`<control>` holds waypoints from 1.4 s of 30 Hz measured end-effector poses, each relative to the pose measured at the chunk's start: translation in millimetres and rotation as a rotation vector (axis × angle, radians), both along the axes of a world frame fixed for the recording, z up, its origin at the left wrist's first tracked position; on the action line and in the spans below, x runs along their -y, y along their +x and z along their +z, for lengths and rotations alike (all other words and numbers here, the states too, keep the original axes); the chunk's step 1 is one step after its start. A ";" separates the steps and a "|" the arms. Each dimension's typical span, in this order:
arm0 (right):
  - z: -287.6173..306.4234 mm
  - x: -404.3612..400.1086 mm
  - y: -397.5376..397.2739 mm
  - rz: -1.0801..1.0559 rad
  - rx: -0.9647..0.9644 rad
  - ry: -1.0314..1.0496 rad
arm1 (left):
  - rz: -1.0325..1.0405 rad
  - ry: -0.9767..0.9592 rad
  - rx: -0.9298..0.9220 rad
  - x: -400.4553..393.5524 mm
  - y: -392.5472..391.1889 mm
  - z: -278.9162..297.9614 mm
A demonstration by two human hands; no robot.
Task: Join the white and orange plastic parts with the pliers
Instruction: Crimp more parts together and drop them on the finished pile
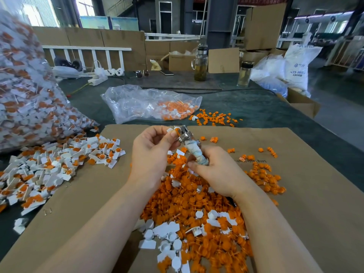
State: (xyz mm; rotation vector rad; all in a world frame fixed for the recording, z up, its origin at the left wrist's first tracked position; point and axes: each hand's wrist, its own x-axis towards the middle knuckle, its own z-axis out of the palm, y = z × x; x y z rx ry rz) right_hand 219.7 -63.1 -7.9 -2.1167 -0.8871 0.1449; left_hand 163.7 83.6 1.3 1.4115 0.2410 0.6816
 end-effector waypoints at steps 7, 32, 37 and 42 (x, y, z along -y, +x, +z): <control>-4.9 -2.6 1.7 -0.040 0.025 -0.017 | -0.015 0.006 0.000 -2.6 1.7 -3.0; -21.7 8.6 19.0 -0.350 0.254 -0.418 | 0.309 -1.502 0.658 -97.7 -6.3 -6.1; -18.7 7.7 17.8 -0.227 0.204 -0.471 | 0.355 -0.850 -0.039 -94.9 -0.5 -4.3; -19.8 2.2 12.6 -0.230 0.220 -0.538 | 0.141 0.097 -0.528 -70.6 2.7 -8.3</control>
